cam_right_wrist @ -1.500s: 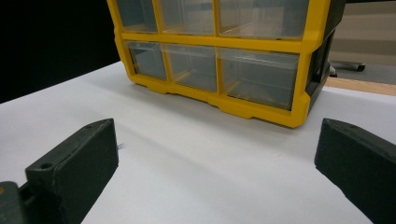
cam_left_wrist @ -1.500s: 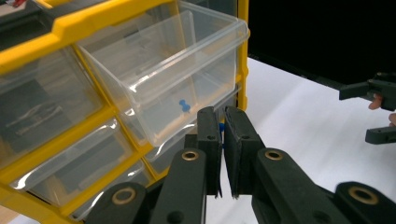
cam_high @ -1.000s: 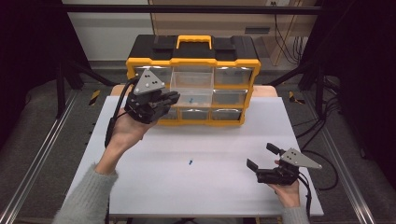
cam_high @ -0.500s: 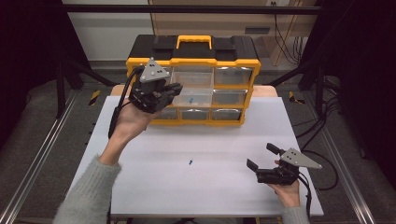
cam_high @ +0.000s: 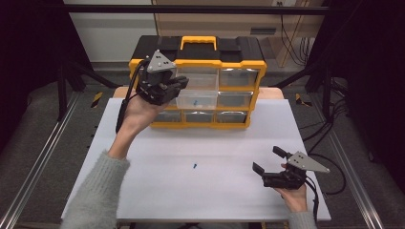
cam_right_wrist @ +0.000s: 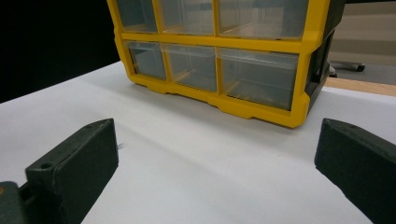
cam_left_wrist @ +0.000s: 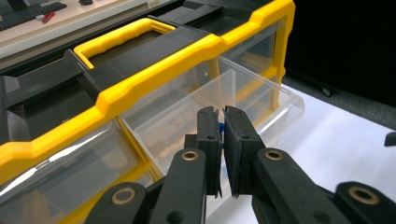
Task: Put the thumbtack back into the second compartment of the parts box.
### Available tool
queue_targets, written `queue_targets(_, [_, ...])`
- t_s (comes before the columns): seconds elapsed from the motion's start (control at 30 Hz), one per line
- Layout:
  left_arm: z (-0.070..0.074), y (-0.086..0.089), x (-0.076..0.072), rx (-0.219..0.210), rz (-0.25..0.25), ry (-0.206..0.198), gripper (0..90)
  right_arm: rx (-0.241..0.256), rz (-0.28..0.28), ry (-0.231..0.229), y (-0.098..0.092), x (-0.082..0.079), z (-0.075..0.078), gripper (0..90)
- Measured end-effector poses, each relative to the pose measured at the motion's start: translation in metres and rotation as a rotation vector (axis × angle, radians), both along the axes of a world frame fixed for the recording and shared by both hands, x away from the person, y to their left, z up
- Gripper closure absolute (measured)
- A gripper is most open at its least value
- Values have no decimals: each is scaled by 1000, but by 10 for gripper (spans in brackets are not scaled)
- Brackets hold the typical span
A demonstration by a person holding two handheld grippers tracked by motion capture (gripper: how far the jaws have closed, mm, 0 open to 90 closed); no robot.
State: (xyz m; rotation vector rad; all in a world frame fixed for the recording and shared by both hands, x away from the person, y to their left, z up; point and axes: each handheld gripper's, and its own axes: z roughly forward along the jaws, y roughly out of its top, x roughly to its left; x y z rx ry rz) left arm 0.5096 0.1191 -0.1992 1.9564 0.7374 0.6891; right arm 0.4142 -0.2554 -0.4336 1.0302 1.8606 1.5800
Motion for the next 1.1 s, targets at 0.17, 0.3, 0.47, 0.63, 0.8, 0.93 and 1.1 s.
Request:
queue_targets(0.17, [-2,1,8,5,13,4,842,-4,1,2,0,0,0,3])
queue_targets(0.3, [-3,-1,14,11,22,4,842,-4,5,5,0,0,0,3])
queue_targets(0.47, [-6,-1,20,13,29,0,842,-3,4,3,0,0,0,3])
queue_targets(0.63, [-10,-1,25,35,38,6,842,5,6,7,1,0,0,3])
queue_targets(0.8, [-16,-3,29,35,41,6,842,-2,3,2,0,0,0,3])
queue_targets(0.93, [-20,-3,32,50,44,17,842,-5,3,-1,0,0,0,3])
queue_targets(1.1, [-25,-5,34,66,44,19,841,-2,1,-1,0,0,0,3])
